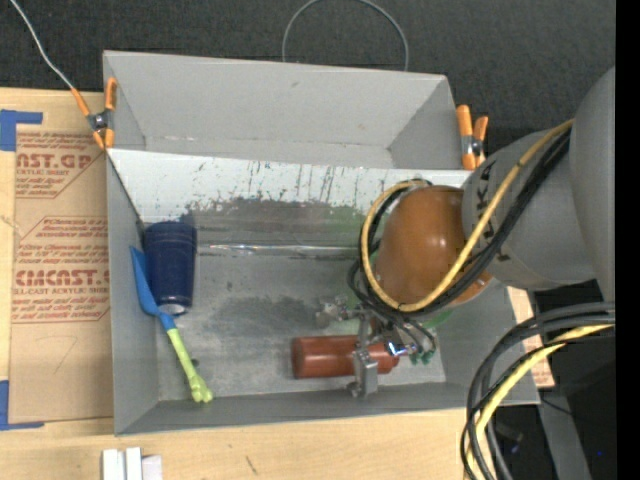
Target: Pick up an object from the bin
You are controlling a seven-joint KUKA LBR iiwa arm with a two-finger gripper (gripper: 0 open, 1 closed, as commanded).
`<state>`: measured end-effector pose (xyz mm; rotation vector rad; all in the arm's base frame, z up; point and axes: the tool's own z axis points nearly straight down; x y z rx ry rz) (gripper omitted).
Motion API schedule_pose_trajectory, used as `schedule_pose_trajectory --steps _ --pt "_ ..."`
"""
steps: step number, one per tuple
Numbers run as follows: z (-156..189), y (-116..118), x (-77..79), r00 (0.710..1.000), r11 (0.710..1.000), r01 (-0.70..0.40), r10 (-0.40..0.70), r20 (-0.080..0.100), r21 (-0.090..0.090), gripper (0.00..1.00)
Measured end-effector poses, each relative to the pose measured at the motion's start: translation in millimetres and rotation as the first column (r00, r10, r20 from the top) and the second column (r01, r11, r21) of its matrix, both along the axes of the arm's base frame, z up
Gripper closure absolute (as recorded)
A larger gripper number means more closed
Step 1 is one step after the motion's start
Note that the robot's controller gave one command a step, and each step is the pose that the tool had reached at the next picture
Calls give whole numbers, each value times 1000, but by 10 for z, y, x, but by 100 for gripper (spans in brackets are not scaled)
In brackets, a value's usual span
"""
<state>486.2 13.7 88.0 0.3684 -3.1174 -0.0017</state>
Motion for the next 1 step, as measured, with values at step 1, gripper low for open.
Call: schedule_pose_trajectory --steps 1 --pt "537 8 -29 996 996 -84 84 8 -1 0"
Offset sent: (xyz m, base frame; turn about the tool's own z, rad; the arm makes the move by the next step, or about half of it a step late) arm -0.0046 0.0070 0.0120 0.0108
